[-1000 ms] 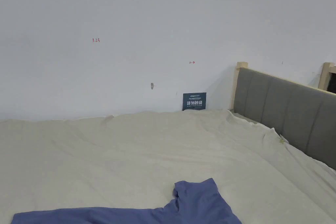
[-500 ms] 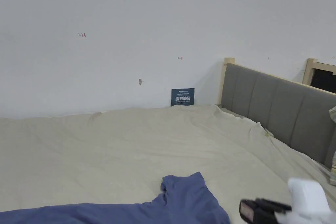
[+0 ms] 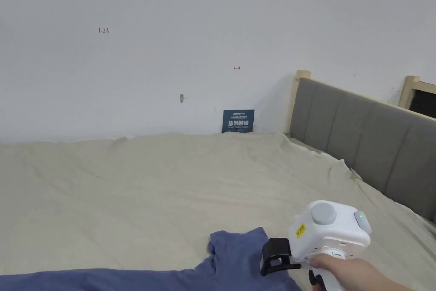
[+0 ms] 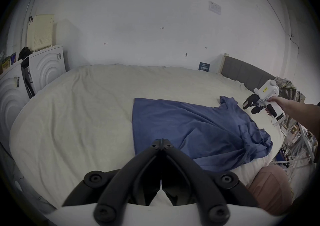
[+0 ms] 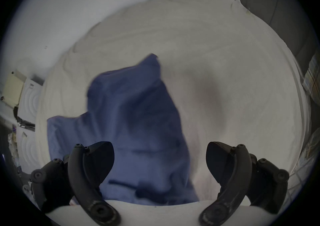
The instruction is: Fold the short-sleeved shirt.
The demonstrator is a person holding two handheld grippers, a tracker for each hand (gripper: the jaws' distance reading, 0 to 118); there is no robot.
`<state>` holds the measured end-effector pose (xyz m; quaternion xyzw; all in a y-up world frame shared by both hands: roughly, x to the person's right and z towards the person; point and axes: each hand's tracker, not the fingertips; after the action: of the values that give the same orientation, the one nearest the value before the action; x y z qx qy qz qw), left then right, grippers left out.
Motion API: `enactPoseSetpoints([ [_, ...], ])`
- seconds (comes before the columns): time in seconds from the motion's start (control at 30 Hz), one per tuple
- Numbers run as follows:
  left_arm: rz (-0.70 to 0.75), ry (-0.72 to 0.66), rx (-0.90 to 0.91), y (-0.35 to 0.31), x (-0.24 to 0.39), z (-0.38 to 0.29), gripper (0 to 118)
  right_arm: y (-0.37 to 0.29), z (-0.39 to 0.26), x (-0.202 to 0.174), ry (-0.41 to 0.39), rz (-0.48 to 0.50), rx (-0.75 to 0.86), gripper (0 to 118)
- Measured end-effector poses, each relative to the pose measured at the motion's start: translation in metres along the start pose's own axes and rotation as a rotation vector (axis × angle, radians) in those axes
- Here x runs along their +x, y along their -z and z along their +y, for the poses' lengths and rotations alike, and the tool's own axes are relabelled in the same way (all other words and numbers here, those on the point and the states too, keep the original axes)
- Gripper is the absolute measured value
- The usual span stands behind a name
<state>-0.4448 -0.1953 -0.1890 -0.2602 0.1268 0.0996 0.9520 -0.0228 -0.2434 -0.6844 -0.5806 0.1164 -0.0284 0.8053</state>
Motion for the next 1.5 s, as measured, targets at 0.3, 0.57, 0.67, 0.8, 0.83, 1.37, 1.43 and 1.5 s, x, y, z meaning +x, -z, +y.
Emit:
enactPoseSetpoints([
  [0.3, 0.026, -0.017, -0.055, 0.015, -0.002, -0.008, 0, 0.005, -0.012, -0.014, -0.154, -0.152, 0.071, 0],
  [0.57, -0.059, -0.074, -0.06, 0.055, -0.029, 0.057, 0, -0.027, -0.015, -0.003, -0.139, -0.014, 0.138, 0],
  [0.67, -0.043, -0.136, -0.278, 0.115, -0.041, 0.114, 0, -0.036, -0.016, -0.011, -0.182, 0.006, 0.154, 0],
  [0.8, -0.129, -0.202, -0.412, 0.211, -0.056, 0.161, 0, -0.037, -0.019, -0.018, -0.211, 0.02, 0.163, 0],
  [0.83, -0.112, -0.199, -0.443, 0.23, -0.056, 0.168, 0, -0.035, -0.019, -0.018, -0.208, 0.025, 0.159, 0],
  [1.37, 0.075, 0.042, -0.599, 0.355, -0.067, 0.139, 113, -0.007, -0.026, -0.027, -0.224, 0.058, 0.072, 0],
  [1.43, 0.103, 0.107, -0.593, 0.353, -0.056, 0.14, 110, -0.003, -0.026, -0.025, -0.218, 0.063, 0.072, 0],
  [1.5, 0.1, 0.107, -0.586, 0.349, -0.055, 0.141, 109, -0.001, -0.027, -0.028, -0.224, 0.064, 0.07, 0],
])
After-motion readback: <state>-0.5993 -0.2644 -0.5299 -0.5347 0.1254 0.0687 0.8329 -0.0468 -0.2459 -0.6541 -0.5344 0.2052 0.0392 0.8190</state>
